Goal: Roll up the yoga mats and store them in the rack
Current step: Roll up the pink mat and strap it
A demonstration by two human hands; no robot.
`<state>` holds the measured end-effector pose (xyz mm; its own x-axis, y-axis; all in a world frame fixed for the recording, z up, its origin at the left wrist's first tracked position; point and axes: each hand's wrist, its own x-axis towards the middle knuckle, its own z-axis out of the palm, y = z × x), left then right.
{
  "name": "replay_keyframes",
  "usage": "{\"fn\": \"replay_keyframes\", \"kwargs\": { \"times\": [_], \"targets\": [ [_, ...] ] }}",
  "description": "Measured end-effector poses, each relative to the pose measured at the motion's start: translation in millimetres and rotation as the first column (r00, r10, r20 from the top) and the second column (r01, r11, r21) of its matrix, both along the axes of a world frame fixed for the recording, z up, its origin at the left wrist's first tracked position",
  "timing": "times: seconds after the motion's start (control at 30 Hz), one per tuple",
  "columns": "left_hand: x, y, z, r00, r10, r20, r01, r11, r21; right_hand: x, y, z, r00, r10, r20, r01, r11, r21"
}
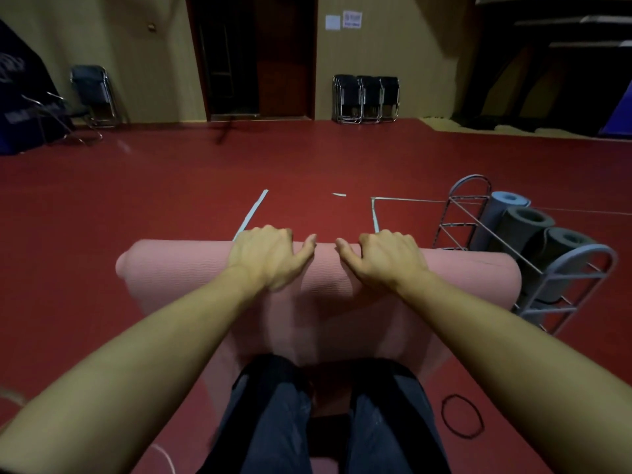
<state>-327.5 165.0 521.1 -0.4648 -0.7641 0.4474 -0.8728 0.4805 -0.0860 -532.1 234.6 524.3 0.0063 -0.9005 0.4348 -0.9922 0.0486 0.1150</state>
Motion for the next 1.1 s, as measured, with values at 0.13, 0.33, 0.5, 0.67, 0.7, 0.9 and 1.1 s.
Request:
{"fn": "replay_keyframes", "kwargs": {
  "times": [0.13, 0.33, 0.5, 0.67, 0.7, 0.9, 1.1],
  "targets": [
    [5.5, 25.1, -18.1, 0.999, -0.002, 0.035, -0.002, 0.995, 0.100, 5.7, 27.0, -21.5, 0.999, -0.010, 0.048, 0.005, 0.996, 0.094],
    [19.8, 70.2, -75.2, 0.985, 0.001, 0.170, -0.074, 0.904, 0.422, 18.1, 70.5, -83.9, 0.989, -0.045, 0.141, -0.015, 0.917, 0.399],
    [28.3, 102.6, -126.8, 0.959, -0.048, 0.279, -0.176, 0.671, 0.720, 31.9, 105.2, -139.4, 0.971, -0.098, 0.218, -0.064, 0.772, 0.633],
    [31.8, 99.8, -144.7, 0.951, -0.087, 0.297, -0.175, 0.642, 0.747, 37.4, 108.0, -151.5, 0.974, -0.129, 0.187, -0.025, 0.759, 0.651],
    [30.6, 97.1, -146.2, 0.948, -0.097, 0.302, -0.176, 0.631, 0.756, 36.5, 106.4, -151.8, 0.972, -0.137, 0.191, -0.025, 0.748, 0.663],
    [29.4, 87.6, -169.5, 0.989, -0.099, 0.110, -0.009, 0.700, 0.714, 31.2, 93.6, -167.1, 0.948, -0.195, 0.251, -0.018, 0.755, 0.655],
    [31.2, 113.1, -171.1, 0.991, -0.123, 0.048, 0.105, 0.952, 0.287, 29.0, 87.0, -174.0, 0.923, -0.224, 0.314, 0.014, 0.833, 0.553]
  ]
}}
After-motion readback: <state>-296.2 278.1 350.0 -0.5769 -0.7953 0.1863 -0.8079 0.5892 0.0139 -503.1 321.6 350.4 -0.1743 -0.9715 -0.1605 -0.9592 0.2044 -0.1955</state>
